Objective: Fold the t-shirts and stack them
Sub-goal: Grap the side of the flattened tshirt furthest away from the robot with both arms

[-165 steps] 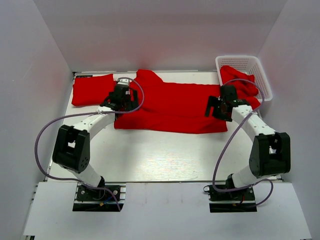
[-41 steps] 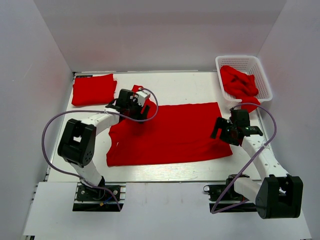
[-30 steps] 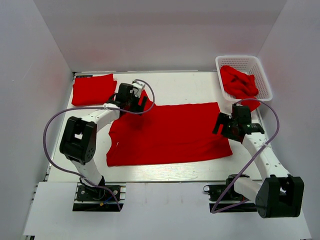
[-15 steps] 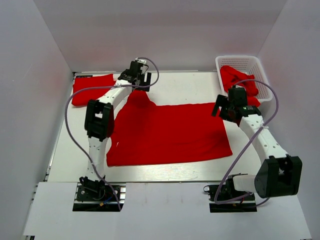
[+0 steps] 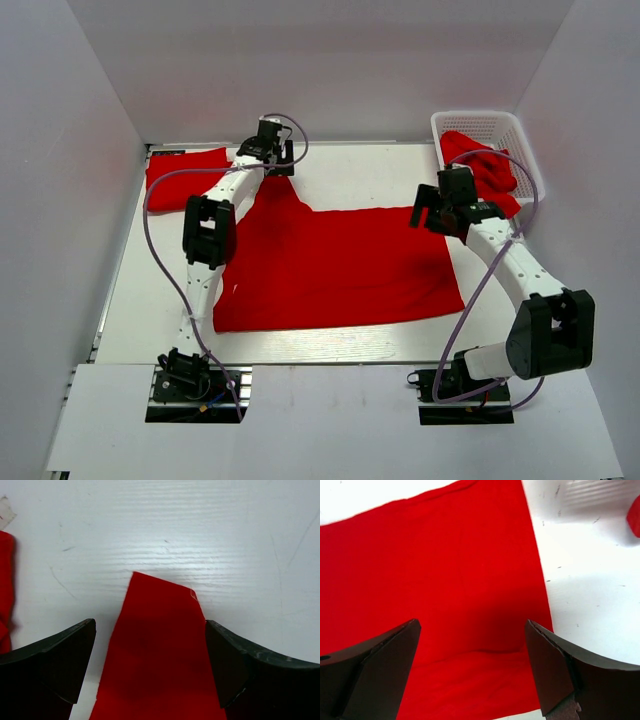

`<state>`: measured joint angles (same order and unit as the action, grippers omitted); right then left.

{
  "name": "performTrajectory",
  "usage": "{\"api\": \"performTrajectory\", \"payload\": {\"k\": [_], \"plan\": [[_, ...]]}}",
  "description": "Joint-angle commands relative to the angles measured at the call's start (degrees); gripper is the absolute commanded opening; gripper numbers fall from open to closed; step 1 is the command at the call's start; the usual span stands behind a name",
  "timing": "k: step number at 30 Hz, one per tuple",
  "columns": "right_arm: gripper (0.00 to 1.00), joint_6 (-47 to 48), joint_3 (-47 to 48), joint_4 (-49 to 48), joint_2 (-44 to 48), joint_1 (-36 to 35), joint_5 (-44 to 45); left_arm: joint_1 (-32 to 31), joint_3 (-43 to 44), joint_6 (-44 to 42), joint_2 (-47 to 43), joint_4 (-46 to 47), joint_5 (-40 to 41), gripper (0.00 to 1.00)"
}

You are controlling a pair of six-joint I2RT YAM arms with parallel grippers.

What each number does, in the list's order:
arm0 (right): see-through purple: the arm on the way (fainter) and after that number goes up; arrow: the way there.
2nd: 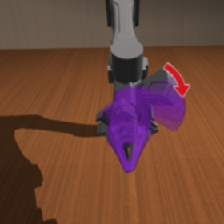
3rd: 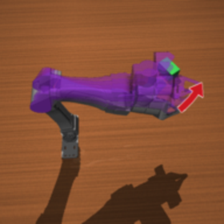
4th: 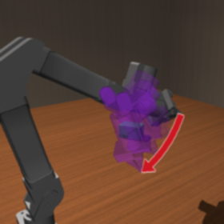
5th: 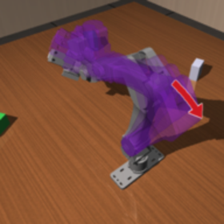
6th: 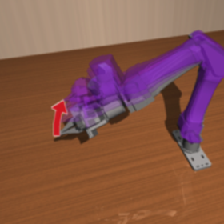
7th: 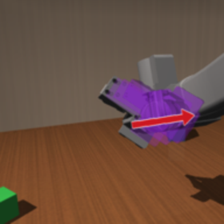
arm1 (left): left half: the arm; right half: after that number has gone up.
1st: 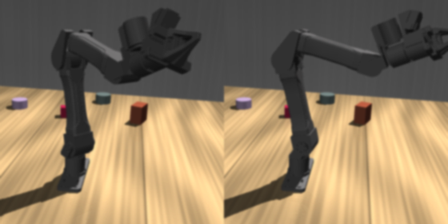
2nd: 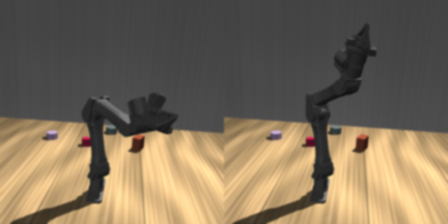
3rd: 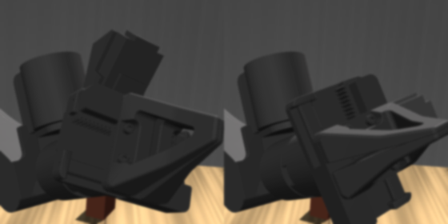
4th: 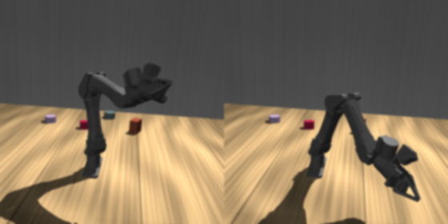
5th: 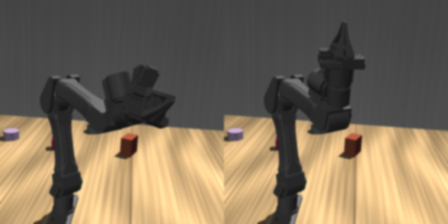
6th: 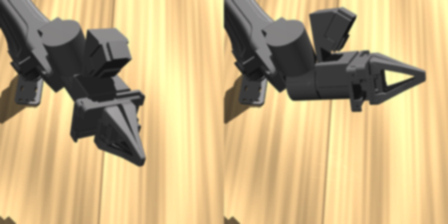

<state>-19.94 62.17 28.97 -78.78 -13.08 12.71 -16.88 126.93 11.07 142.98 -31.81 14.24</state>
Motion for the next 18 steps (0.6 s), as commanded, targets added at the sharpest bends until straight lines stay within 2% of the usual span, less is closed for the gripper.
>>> {"api": "performTrajectory", "payload": {"k": [1, 7, 12, 18], "plan": [[0.90, 0.70, 2.69, -1.55, -0.84, -0.80, -0.23, 1.94, 0.51, 1.76, -1.57, 3.24, 0.89, 1.00], [0.90, 0.70, 3.13, -1.37, -2.07, -1.60, -0.32, 3.70, 1.91, 2.38, 1.51, 4.47, -1.31, 1.00], [0.90, 0.70, 3.74, -0.59, -3.74, -1.86, -0.84, 3.70, -0.02, -4.29, 2.91, 7.12, -3.16, 1.00], [0.90, 0.52, 4.18, -0.14, -5.59, -1.95, -0.67, 3.09, -0.90, -10.18, 5.12, 8.52, -6.51, 0.82]]}}
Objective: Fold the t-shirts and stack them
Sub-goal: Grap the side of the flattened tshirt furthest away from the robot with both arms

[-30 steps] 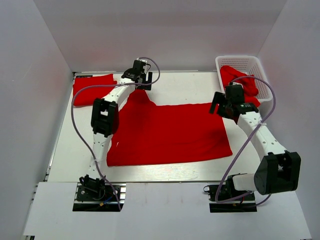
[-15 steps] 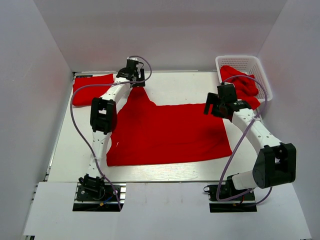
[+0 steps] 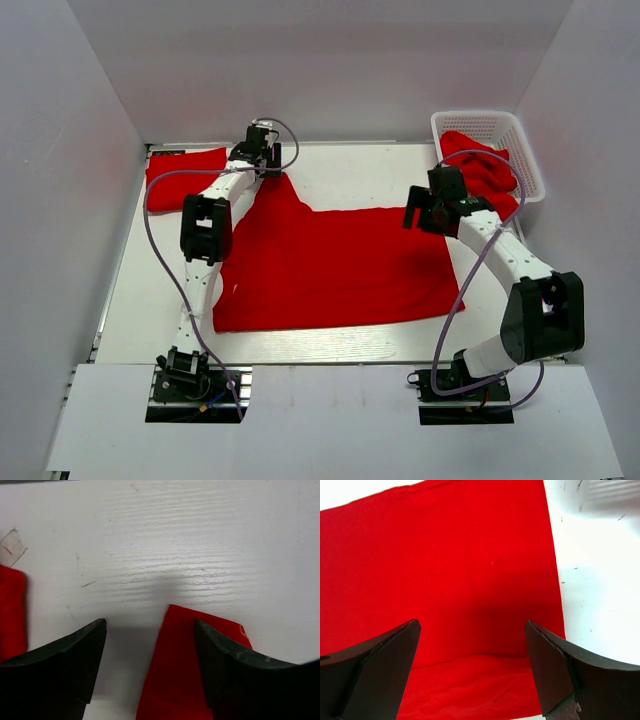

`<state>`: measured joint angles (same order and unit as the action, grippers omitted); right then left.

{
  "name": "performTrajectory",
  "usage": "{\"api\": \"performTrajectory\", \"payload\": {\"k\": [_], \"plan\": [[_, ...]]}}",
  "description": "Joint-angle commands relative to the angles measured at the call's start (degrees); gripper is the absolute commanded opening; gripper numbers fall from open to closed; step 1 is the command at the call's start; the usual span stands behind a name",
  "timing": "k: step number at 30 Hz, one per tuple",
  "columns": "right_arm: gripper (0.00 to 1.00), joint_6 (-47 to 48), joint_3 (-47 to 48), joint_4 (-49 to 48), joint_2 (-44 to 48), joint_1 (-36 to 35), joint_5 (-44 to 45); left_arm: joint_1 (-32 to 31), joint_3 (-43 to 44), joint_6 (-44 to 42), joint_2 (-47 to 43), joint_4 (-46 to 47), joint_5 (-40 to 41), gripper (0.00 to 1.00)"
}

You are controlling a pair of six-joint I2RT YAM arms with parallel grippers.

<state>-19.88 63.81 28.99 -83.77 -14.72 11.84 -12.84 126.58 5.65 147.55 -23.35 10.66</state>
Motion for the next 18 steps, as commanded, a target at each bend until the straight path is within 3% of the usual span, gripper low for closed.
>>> {"api": "performTrajectory", "payload": {"k": [1, 2, 3, 7, 11, 12, 13, 15, 18], "plan": [[0.90, 0.54, 2.72, -0.08, -1.22, -0.31, 0.21, -0.96, -1.07, -5.55, 1.07, -0.46, -2.40, 0.79], [0.90, 0.28, 3.16, -0.08, -1.31, -0.31, 0.29, -1.57, -1.08, -6.08, 1.08, -0.46, -1.61, 0.76], [0.90, 0.28, 3.25, 0.18, -1.40, -0.22, 0.38, -1.57, -1.60, -6.09, 1.08, -0.46, -0.56, 0.66], [0.90, -0.07, 3.78, -0.43, -1.75, -0.40, 0.47, -1.57, -1.08, -5.56, 2.31, -1.87, -1.60, 0.50], [0.90, -0.25, 4.13, -1.65, -2.54, -0.48, 0.56, -1.57, -1.60, -4.08, 3.01, -1.87, -6.15, 0.29], [0.90, -0.16, 4.74, -2.01, -2.89, -0.48, 0.56, -1.57, -1.60, -3.55, 3.01, -2.39, -7.39, 0.10], [0.90, -0.25, 5.70, -2.18, -3.15, -0.48, 0.64, -1.57, -3.43, -1.37, 3.01, -2.40, -8.36, 0.00], [0.90, -0.68, 7.29, -2.71, -5.26, -0.75, 0.64, -0.78, -5.37, -0.12, 3.01, -0.57, -12.05, 0.00], [0.90, -2.44, 10.89, -2.71, -8.59, -1.53, 1.79, -0.17, -10.82, 0.59, -1.19, 4.08, -11.27, 0.00]]}}
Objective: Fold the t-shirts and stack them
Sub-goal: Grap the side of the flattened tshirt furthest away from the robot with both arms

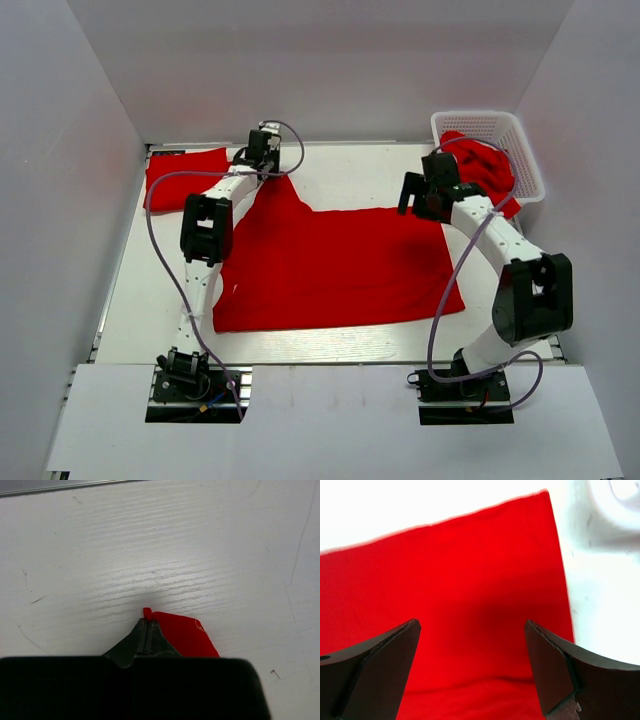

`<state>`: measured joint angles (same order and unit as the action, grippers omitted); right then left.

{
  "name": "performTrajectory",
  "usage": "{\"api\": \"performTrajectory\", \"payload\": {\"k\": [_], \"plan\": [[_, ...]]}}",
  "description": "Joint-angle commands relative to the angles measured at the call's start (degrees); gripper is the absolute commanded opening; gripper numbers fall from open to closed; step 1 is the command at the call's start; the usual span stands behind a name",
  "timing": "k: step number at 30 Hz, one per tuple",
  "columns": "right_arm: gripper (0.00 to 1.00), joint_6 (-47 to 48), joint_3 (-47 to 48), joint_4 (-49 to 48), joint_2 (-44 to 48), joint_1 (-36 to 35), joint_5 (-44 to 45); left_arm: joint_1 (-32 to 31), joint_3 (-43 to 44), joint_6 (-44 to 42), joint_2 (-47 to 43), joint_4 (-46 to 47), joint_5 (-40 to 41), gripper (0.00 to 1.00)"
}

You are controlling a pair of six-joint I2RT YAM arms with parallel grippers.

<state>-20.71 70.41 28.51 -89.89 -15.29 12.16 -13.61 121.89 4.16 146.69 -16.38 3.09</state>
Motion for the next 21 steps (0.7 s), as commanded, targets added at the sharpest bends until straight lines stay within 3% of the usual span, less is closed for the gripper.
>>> {"api": "performTrajectory", "payload": {"k": [1, 13, 21], "plan": [[0.90, -4.23, 5.08, -2.84, -3.88, -1.06, 2.85, 0.60, -7.44, 2.08, -1.57, -1.74, -3.71, 0.00], [0.90, -19.71, 19.93, -1.09, -19.52, -2.29, 14.90, 0.60, -13.69, 1.03, -11.25, 5.31, -5.64, 0.00], [0.90, -24.98, 29.78, 7.16, -30.34, -1.59, 21.48, 0.60, -16.23, 0.49, -13.54, 5.31, -4.59, 0.00]]}}
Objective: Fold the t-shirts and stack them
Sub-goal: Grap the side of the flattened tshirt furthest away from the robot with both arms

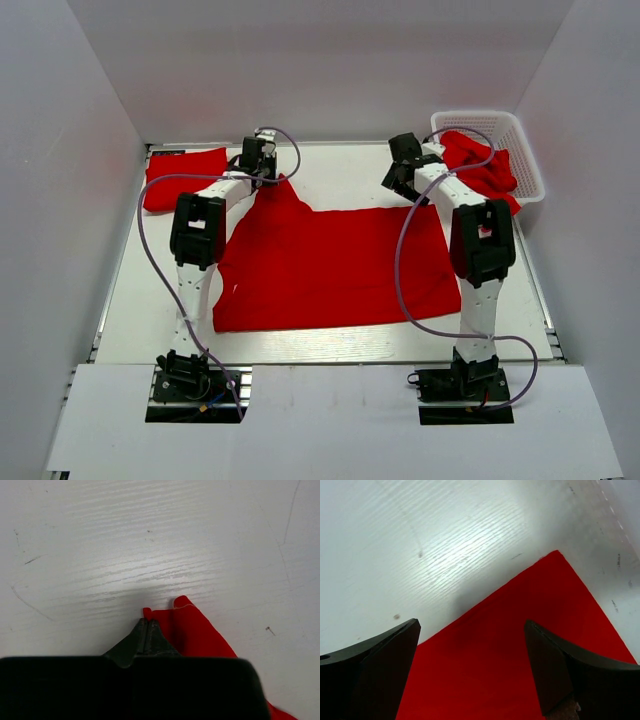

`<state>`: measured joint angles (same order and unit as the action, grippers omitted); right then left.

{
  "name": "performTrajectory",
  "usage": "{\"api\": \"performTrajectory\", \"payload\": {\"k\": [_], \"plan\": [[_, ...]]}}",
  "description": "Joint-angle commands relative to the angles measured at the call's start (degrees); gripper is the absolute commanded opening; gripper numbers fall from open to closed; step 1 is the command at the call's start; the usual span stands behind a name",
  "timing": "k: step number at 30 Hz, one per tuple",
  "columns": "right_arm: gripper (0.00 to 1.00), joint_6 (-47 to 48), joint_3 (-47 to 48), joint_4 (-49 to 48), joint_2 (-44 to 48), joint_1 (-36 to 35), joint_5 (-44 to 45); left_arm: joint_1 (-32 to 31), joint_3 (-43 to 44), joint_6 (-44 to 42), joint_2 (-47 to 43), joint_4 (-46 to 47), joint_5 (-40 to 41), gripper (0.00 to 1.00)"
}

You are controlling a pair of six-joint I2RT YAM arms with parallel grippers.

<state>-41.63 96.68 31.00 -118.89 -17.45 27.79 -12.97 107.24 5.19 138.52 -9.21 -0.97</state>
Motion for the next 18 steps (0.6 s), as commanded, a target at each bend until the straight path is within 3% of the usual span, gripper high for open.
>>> {"api": "performTrajectory", "payload": {"k": [1, 7, 18], "plan": [[0.90, -4.16, 4.21, 4.68, -2.30, 0.93, 6.83, -0.04, -1.60, -1.14, -5.36, -1.86, -0.52, 0.00], [0.90, -4.17, 4.39, 4.94, -3.72, 1.98, 9.91, -0.04, -3.35, -1.76, -7.21, -1.16, 0.01, 0.00], [0.90, -4.51, 4.83, 6.00, -6.70, 5.06, 7.63, -0.04, -5.46, -3.34, -8.79, 0.51, 0.01, 0.00]]}}
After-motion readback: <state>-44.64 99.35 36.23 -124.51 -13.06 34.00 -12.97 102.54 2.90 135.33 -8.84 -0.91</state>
